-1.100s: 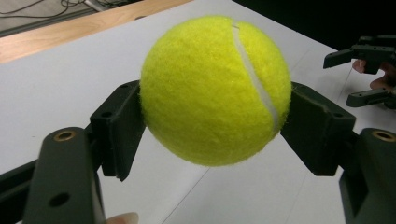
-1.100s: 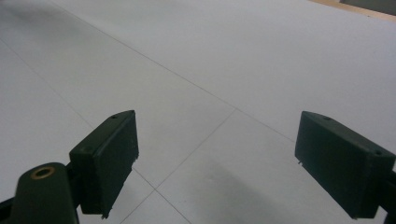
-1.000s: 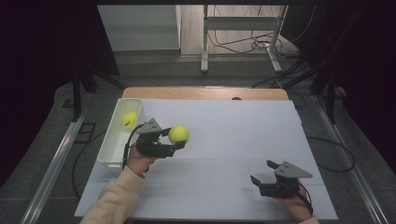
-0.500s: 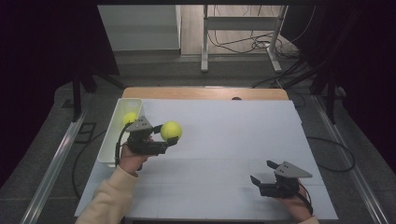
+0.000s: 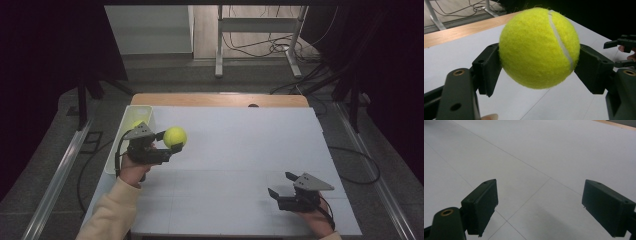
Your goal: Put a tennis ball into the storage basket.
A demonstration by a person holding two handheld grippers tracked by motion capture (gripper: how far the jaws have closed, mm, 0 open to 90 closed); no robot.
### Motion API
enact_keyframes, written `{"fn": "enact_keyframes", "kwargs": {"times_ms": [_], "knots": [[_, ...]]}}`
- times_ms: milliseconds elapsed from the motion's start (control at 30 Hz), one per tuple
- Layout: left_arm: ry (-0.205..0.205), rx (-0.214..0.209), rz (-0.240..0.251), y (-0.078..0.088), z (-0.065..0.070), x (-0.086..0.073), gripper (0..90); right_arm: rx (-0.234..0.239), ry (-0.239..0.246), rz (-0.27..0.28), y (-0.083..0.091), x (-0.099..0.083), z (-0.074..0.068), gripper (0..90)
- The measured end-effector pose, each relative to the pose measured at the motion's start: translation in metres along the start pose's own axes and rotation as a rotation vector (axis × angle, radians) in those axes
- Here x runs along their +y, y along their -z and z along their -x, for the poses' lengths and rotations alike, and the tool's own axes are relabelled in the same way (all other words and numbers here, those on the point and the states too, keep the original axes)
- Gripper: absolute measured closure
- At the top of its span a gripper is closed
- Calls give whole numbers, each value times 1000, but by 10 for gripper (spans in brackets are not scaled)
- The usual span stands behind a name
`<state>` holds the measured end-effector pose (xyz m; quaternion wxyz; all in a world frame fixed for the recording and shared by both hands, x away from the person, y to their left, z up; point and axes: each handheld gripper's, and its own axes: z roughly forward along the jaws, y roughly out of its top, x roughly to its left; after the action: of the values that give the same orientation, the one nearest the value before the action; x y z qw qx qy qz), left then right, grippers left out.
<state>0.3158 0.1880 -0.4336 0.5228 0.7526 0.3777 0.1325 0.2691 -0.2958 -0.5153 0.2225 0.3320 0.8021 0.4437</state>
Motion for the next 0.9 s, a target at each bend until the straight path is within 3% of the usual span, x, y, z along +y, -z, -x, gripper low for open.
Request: {"fn": "enact_keyframes", "kwargs": {"times_ms": [900], "knots": [[56, 71, 43, 29, -22, -4, 264, 0, -2, 2, 0, 0, 0, 139]]}}
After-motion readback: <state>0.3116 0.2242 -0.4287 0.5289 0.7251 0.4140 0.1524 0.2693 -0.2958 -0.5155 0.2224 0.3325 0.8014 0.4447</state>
